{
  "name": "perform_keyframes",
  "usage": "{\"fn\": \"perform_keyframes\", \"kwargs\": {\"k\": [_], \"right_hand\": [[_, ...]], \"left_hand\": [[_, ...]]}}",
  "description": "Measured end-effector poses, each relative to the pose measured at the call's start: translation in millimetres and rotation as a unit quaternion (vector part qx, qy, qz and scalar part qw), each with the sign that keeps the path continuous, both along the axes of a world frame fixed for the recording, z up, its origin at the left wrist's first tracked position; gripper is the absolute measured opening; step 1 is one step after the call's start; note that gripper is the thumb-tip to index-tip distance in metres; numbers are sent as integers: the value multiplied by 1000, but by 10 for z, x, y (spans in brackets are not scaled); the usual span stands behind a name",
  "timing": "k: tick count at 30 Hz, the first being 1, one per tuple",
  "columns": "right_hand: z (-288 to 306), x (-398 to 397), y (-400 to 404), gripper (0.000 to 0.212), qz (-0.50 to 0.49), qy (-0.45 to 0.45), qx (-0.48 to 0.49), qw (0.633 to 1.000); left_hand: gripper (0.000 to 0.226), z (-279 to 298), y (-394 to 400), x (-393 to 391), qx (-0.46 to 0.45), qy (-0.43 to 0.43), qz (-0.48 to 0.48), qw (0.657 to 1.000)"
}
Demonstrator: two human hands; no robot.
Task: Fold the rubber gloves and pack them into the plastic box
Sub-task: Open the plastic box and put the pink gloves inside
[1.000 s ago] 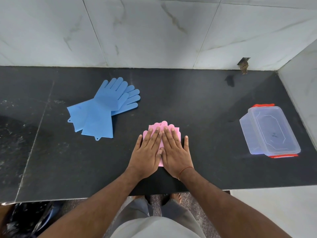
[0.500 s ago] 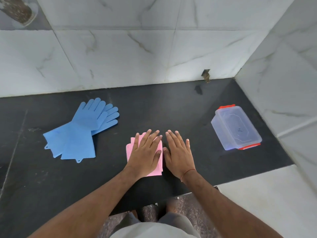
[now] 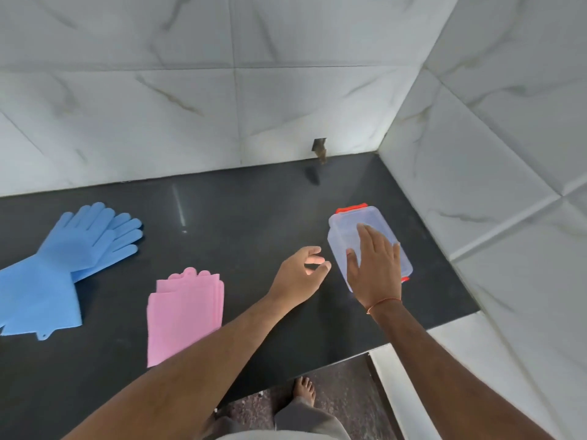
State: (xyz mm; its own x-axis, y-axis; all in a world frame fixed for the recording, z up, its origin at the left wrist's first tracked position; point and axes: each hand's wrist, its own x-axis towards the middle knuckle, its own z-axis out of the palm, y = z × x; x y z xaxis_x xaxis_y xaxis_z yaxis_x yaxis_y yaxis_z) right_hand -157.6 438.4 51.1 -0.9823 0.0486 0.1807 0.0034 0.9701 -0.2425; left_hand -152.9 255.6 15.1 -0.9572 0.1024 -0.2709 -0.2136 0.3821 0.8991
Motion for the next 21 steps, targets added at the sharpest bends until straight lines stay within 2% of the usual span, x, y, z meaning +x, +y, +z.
{"fn": "perform_keyframes", "kwargs": {"k": [6,10,14,17,21], "right_hand": [[20,-349,765,58,-29,-48,-4,998],[-44,-426,962,53,-28,-110,-98,989],[-102,-507,947,45,27,-114,-154,981],[-132,-629,814,49,68,-125,-141,980],[-189,-836,502,47,145,-160,-76,974]], "left_hand": [[53,-64,725,-347,61,-94,110,988],[41,-85,909,-424,70,-129,154,977],[35,-33,857,-364,95,-153,171,969],[30,25,718,-176,132,-176,199,955],[33,46,543,180,186,-208,233,932]]}}
